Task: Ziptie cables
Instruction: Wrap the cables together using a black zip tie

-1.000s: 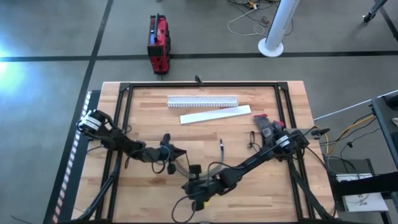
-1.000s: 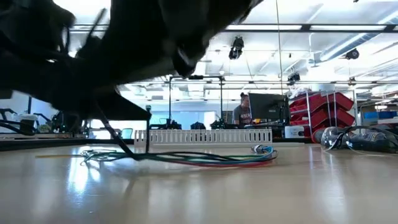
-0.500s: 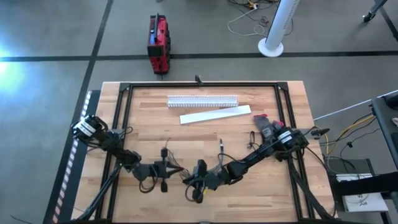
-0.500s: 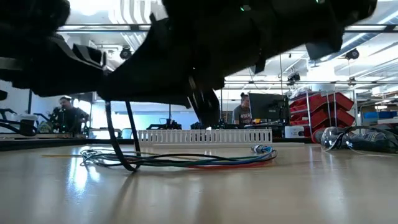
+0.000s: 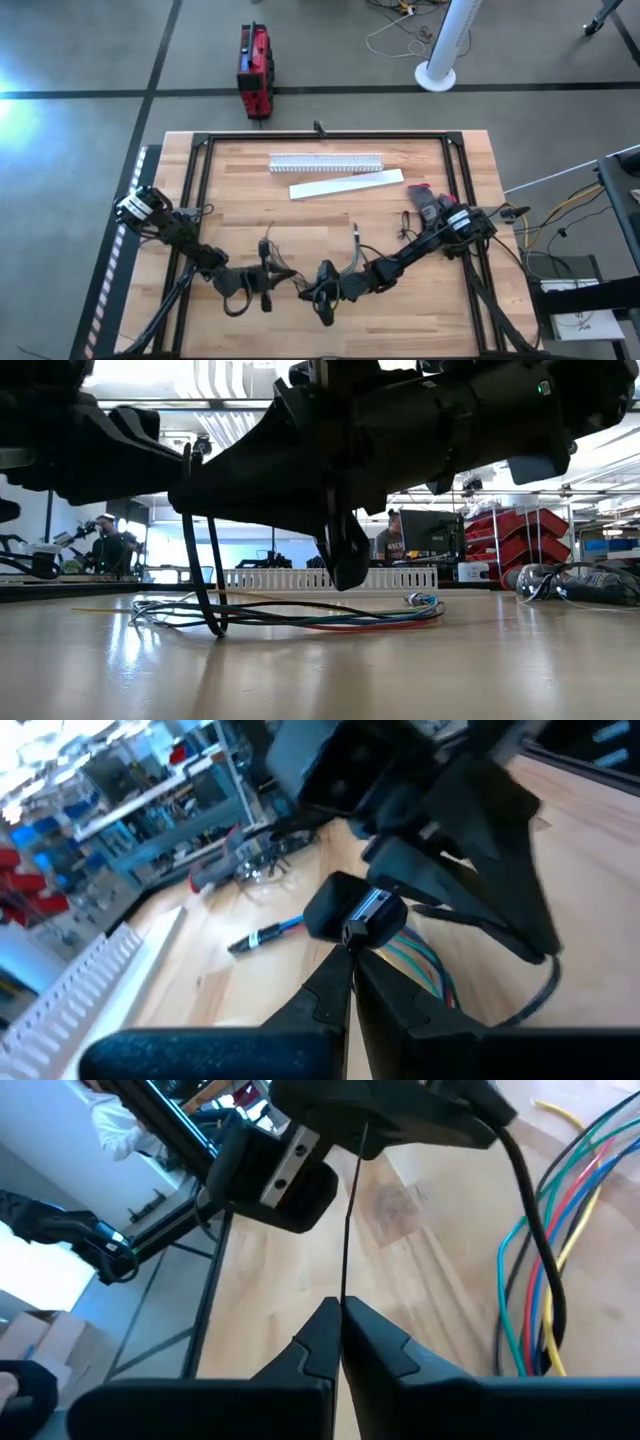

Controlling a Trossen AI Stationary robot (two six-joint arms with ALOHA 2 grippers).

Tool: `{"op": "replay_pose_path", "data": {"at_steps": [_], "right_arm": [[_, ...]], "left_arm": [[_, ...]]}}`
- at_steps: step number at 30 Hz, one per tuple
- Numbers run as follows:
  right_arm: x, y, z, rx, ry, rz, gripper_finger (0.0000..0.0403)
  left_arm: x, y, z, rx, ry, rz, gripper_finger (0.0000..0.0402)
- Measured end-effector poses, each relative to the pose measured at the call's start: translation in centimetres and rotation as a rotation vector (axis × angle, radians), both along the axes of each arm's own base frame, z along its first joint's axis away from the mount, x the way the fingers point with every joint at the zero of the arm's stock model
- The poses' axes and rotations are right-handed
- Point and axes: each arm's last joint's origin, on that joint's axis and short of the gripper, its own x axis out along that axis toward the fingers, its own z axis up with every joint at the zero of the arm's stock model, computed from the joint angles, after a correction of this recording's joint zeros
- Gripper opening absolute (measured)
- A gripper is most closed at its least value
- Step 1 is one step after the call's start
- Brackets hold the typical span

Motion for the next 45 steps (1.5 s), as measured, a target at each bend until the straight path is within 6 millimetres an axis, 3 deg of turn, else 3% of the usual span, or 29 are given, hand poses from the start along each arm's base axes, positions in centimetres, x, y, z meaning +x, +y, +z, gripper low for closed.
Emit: {"op": "replay_pose_path", "data": {"at_steps": [12, 33, 45], "right_arm": [[0.1, -0.2, 0.2, 0.033, -0.015, -0.014, 0.0], [0.1, -0.3, 0.2, 0.04, -0.019, -0.019, 0.0], [0.8, -1.3, 0.5, 0.074, -0.037, -0.054, 0.0]], "left_arm": [[0.0, -0.9, 0.4, 0.109, 0.011, 0.019, 0.0], [-0.3, -1.3, 0.4, 0.107, 0.008, 0.01, 0.0], [-0.4, -1.2, 0.1, 0.128, 0.03, 0.008, 0.0]]}}
